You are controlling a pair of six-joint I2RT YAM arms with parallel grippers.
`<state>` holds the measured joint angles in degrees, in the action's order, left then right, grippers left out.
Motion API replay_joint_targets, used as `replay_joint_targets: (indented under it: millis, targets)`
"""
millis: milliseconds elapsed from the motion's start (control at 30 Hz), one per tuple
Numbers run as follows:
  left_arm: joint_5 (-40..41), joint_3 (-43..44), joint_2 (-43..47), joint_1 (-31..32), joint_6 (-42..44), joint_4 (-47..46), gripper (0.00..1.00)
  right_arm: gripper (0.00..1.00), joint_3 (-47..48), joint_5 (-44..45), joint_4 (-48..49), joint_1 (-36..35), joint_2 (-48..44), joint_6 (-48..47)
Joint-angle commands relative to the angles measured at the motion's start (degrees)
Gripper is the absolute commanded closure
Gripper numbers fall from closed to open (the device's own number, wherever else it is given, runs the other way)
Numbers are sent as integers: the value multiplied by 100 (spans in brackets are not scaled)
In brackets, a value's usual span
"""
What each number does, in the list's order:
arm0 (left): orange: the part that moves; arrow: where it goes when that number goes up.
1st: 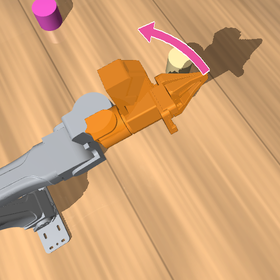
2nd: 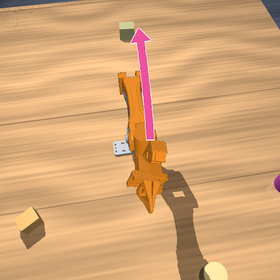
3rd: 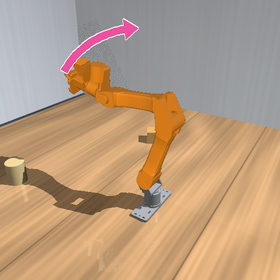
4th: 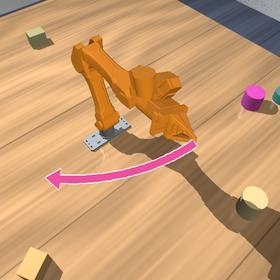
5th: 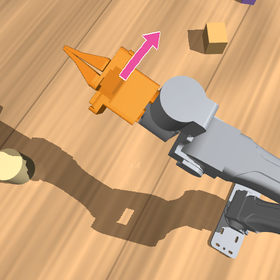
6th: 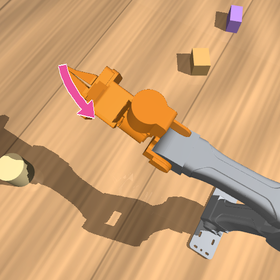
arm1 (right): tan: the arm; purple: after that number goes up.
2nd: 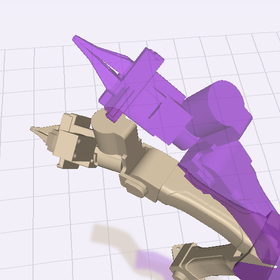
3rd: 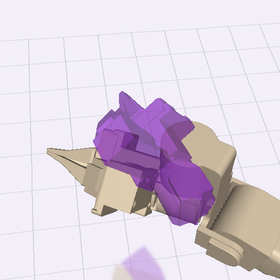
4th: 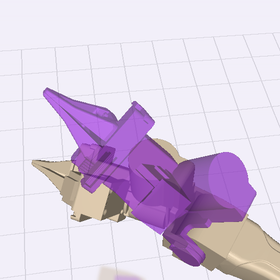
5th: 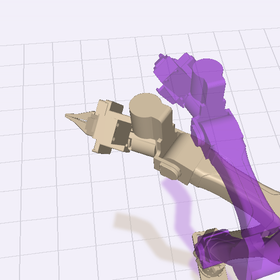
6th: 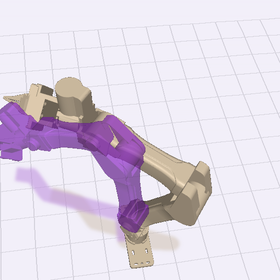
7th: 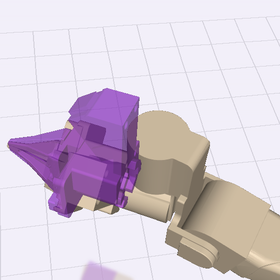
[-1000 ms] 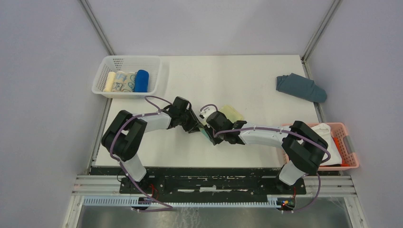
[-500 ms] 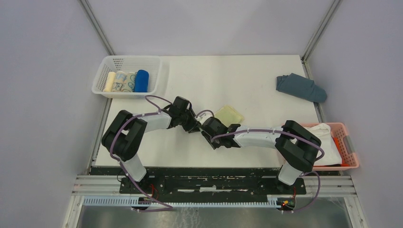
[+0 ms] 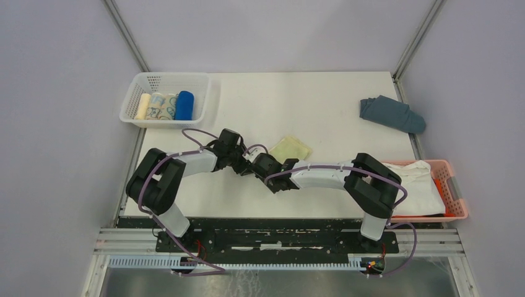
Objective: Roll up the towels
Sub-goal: Roll the towel at the center of the board.
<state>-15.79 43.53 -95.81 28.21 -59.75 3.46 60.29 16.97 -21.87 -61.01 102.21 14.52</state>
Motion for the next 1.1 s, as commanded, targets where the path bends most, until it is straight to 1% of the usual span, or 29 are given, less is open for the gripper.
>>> replay_joint_targets:
  millis: [0,67,167,233,267,300,433,600,700,900,1000,1067]
  targets:
    - [627,-571,-7,-241,242,990,62,68,169,-7,-578,-122,536,-165]
    - [591,-740,176,-400,270,1010,62,76,233,-217,-550,-130,534,-281]
    - [519,-1006,545,-708,313,1051,61,88,246,-768,-396,-130,432,-468]
    - [556,-1068,843,-838,382,1162,59,97,255,-1228,-302,-95,386,-548]
    - [584,-1067,1010,-877,417,1230,56,99,227,-1575,-214,-33,367,-571]
    - [612,-1050,1172,-892,432,1283,54,99,198,-2127,-103,75,354,-567]
    - [618,-1016,1827,-1011,404,1396,44,100,100,-3748,317,500,364,-486]
    - [434,-937,2393,-1114,414,1590,35,99,-217,-5133,1085,1201,381,-129]
    - [114,-934,2471,-1114,368,1590,31,100,-457,-5883,1652,1632,534,283]
    - [-394,-1083,2392,-1071,-11,1109,30,99,-530,-6756,2138,2047,1058,707]
    - [-484,-1043,2200,-953,-111,902,27,99,-655,-6933,2508,2179,1219,1016]
    - [-474,-982,2020,-815,-159,815,26,99,-688,-6965,2583,2244,1309,1137]
